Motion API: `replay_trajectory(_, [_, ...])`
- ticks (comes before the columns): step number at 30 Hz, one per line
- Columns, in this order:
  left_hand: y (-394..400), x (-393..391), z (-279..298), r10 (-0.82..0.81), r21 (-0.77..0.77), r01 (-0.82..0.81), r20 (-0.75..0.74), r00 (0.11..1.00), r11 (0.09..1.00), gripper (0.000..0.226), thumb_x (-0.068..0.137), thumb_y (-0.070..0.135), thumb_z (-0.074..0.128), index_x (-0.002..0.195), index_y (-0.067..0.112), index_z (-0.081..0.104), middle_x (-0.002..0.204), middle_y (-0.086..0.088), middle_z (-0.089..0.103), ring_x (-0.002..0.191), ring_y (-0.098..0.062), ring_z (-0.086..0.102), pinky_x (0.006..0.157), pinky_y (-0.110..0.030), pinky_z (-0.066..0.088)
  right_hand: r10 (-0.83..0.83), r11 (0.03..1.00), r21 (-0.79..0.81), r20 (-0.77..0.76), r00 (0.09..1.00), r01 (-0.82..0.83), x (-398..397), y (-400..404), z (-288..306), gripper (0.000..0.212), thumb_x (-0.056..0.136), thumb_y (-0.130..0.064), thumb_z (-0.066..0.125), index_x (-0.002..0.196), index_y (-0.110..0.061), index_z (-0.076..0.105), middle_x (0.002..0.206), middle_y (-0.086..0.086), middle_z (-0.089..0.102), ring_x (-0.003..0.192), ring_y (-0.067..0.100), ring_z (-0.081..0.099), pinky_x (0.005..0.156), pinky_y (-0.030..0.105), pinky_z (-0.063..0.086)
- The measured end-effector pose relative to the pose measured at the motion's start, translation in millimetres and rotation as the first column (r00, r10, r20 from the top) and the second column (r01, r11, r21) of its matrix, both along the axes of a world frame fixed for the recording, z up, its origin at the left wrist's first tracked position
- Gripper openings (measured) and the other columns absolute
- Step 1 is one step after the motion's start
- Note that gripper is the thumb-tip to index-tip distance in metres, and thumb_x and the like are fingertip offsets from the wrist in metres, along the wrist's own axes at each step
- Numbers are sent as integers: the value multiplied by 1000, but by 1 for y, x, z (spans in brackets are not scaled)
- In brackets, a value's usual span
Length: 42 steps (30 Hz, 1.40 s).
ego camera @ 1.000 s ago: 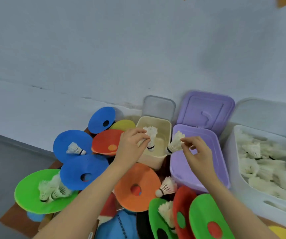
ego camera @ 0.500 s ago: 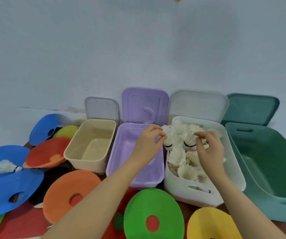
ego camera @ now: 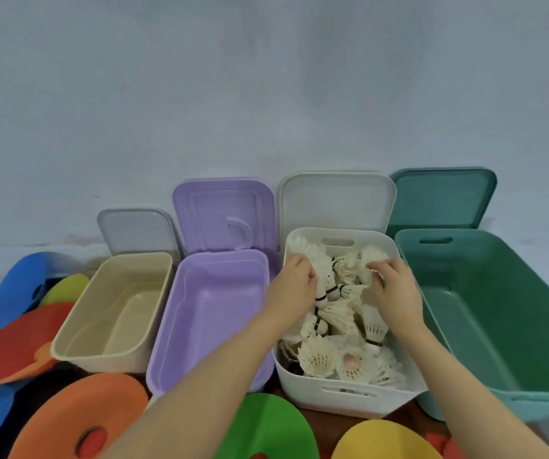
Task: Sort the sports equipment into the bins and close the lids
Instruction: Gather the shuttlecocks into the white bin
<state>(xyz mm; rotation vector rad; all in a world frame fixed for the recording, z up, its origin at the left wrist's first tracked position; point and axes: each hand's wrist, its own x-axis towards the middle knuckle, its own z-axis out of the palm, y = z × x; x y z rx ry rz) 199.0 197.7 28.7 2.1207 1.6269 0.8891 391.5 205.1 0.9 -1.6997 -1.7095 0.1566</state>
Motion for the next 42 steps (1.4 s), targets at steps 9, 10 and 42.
replay_trajectory(9, [17, 5, -24, -215, -217, 140, -373, 902, 966, 48, 101, 36, 23, 148, 28, 14, 157, 0, 11, 144, -20, 7, 116, -36, 8, 181, 951, -294, 265, 947, -100, 4, 11, -21, 55, 100, -39, 30, 149, -17, 18, 156, 4, 12, 144, 23, 10, 116, 36, 6])
replay_trajectory(10, [18, 4, -25, -216, -237, 127, -402, 890, 963, 48, 102, 36, 21, 148, 27, 15, 157, -1, 13, 144, -20, 7, 116, -36, 6, 205, 923, -372, 269, 941, -94, 4, 13, -24, 56, 99, -42, 26, 149, -18, 16, 157, 2, 10, 144, 19, 8, 117, 37, 5])
replay_trajectory(42, [-156, -240, 16, 258, -3, -276, -345, 903, 961, 75, 75, 49, 15, 131, 14, 50, 139, -7, 46, 128, -26, 41, 103, -37, 28, 526, 850, 12, 9, 850, -527, -219, -109, 25, 32, 87, -20, 47, 109, -6, 65, 102, 7, 64, 96, 25, 60, 82, 27, 42])
